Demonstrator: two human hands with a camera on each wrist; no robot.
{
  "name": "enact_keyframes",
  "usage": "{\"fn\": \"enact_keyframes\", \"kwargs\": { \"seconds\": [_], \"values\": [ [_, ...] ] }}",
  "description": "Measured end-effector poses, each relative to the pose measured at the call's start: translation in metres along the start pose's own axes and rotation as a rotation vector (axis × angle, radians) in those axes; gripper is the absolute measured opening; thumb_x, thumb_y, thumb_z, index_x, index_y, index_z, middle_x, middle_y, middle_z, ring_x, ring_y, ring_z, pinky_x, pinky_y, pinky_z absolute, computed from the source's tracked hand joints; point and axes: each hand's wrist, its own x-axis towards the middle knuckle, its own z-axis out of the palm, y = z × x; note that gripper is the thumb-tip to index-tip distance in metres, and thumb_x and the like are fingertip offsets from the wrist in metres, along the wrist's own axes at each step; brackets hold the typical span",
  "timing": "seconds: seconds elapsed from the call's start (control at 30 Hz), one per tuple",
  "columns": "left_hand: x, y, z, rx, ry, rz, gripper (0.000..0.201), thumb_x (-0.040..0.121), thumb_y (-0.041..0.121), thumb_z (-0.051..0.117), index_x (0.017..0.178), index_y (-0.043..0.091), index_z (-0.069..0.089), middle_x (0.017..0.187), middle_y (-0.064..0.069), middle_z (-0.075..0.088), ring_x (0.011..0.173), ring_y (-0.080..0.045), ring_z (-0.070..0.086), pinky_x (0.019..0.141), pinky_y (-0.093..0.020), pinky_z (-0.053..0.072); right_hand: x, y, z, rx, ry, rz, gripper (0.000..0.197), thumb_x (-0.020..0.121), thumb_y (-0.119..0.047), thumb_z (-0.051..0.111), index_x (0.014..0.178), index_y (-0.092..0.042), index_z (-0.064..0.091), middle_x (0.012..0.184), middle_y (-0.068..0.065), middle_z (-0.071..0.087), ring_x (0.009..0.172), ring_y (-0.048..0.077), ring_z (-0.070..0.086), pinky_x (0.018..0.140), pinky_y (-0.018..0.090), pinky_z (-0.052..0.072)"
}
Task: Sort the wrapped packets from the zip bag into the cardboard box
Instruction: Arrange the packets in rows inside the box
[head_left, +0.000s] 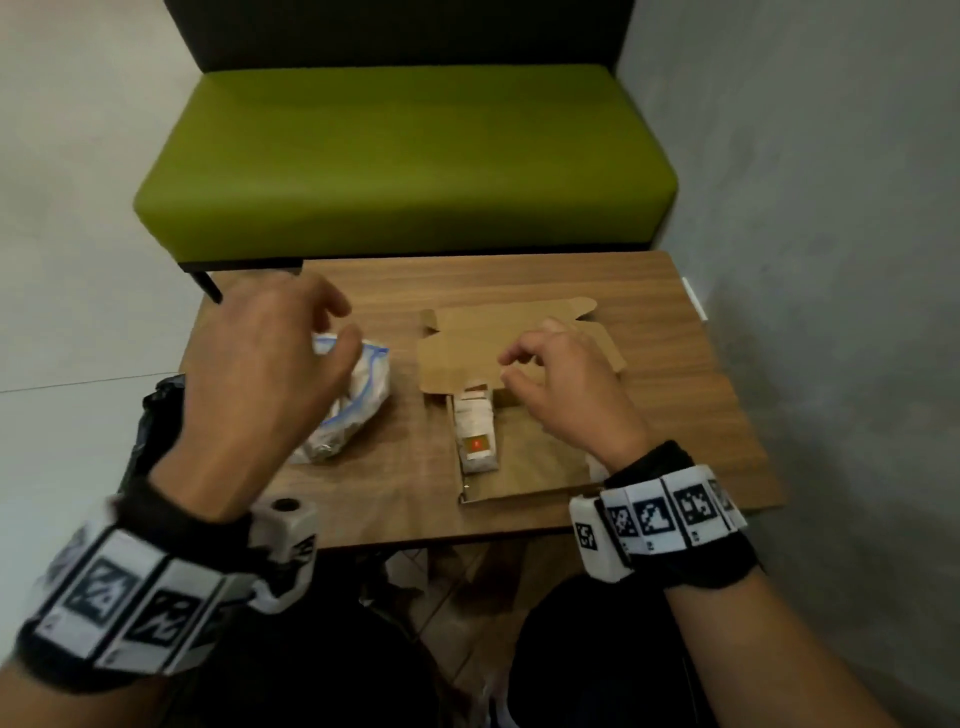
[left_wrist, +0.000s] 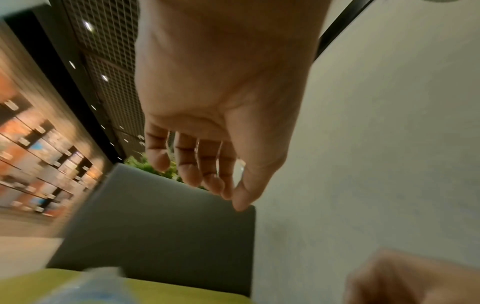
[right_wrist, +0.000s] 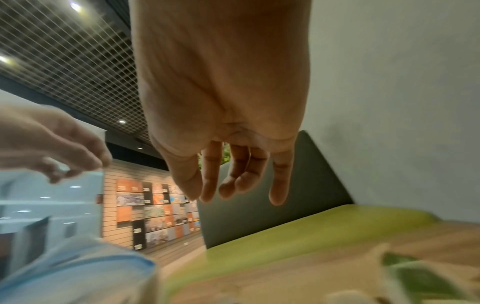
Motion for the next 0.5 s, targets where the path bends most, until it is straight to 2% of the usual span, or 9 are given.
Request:
{"fn": "enact_keyframes", "kwargs": {
  "seconds": [0.03, 0.1, 0.23, 0.3, 0.37, 0.5],
  "values": [
    [-0.001, -0.021, -0.002, 0.036, -0.024, -0.013, 0.011, 0.083, 0.024, 0.068, 0.093, 0.021, 0.067, 0.095, -0.002, 0.063, 0.091, -0.030, 0.057, 0.074, -0.040, 0.043, 0.001, -0.015, 0.007, 0.006, 0.008, -0.054, 0.018, 0.094, -0.031, 0.061, 0.109, -0.025, 0.069, 0.104, -0.005, 0.053, 0.104, 0.009, 0.045, 0.085, 0.028, 0.042],
    [-0.005, -0.053, -0.003, 0.091, -0.121, -0.048, 0.011, 0.081, 0.021, 0.072, 0.090, 0.024, 0.067, 0.113, -0.008, 0.058, 0.108, -0.036, 0.051, 0.084, -0.048, 0.041, 0.002, -0.043, 0.022, 0.049, 0.029, -0.160, 0.018, 0.094, -0.031, 0.062, 0.109, -0.025, 0.070, 0.108, -0.003, 0.050, 0.111, 0.014, 0.043, 0.088, 0.032, 0.042],
    [-0.021, -0.087, 0.011, 0.142, -0.276, -0.037, 0.010, 0.081, 0.028, 0.074, 0.089, 0.034, 0.070, 0.136, -0.006, 0.054, 0.116, -0.033, 0.055, 0.087, -0.051, 0.047, 0.010, -0.088, 0.051, 0.012, -0.004, -0.267, 0.024, 0.095, -0.034, 0.059, 0.115, -0.029, 0.070, 0.133, 0.001, 0.047, 0.128, 0.020, 0.036, 0.098, 0.040, 0.039],
    [-0.026, -0.092, 0.021, 0.132, -0.273, -0.051, 0.006, 0.084, 0.035, 0.068, 0.090, 0.036, 0.071, 0.135, -0.002, 0.057, 0.109, -0.030, 0.061, 0.083, -0.050, 0.051, 0.018, -0.102, 0.063, -0.049, -0.036, -0.247, 0.025, 0.096, -0.041, 0.056, 0.114, -0.032, 0.071, 0.144, 0.001, 0.042, 0.134, 0.021, 0.031, 0.105, 0.044, 0.034],
    [-0.029, -0.090, 0.032, 0.117, -0.240, -0.087, 0.014, 0.088, 0.041, 0.060, 0.091, 0.034, 0.072, 0.130, 0.004, 0.061, 0.104, -0.026, 0.063, 0.082, -0.047, 0.050, 0.027, -0.111, 0.074, -0.146, -0.069, -0.204, 0.029, 0.097, -0.048, 0.052, 0.109, -0.032, 0.073, 0.149, 0.002, 0.039, 0.137, 0.024, 0.029, 0.110, 0.048, 0.029],
    [-0.031, -0.078, 0.046, 0.134, -0.225, -0.168, 0.024, 0.090, 0.045, 0.059, 0.102, 0.031, 0.074, 0.129, 0.004, 0.062, 0.112, -0.022, 0.059, 0.087, -0.043, 0.037, 0.038, -0.119, 0.091, -0.412, -0.155, -0.113, 0.040, 0.095, -0.055, 0.049, 0.101, -0.024, 0.074, 0.148, 0.006, 0.043, 0.133, 0.031, 0.035, 0.106, 0.056, 0.028]
  ]
}}
